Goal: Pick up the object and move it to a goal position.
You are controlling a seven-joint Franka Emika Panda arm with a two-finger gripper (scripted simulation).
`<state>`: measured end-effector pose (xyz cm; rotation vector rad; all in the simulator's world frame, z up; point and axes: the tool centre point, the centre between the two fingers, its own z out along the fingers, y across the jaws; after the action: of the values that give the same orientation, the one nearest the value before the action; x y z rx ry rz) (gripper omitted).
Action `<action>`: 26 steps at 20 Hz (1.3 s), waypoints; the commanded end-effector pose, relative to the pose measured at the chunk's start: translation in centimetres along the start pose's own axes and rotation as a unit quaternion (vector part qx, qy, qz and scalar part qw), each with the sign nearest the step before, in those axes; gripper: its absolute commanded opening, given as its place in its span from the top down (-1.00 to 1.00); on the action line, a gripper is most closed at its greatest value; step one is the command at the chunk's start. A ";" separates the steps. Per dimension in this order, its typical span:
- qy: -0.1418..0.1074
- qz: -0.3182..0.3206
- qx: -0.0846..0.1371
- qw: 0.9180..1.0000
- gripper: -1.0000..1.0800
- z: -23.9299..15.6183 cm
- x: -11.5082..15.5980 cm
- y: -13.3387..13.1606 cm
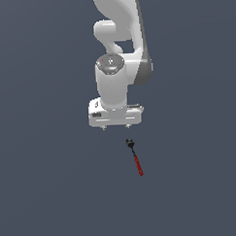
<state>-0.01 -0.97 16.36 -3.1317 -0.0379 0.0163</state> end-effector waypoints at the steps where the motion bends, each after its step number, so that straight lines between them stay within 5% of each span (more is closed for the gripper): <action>1: 0.000 0.000 0.000 1.000 -0.92 0.0 0.0 0.0; 15: -0.003 0.007 -0.011 1.000 -0.92 0.4 0.1 0.8; 26: -0.001 -0.046 -0.012 0.999 -0.92 3.4 2.6 -2.0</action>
<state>2.09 0.47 13.62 -3.1529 -0.1483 0.0201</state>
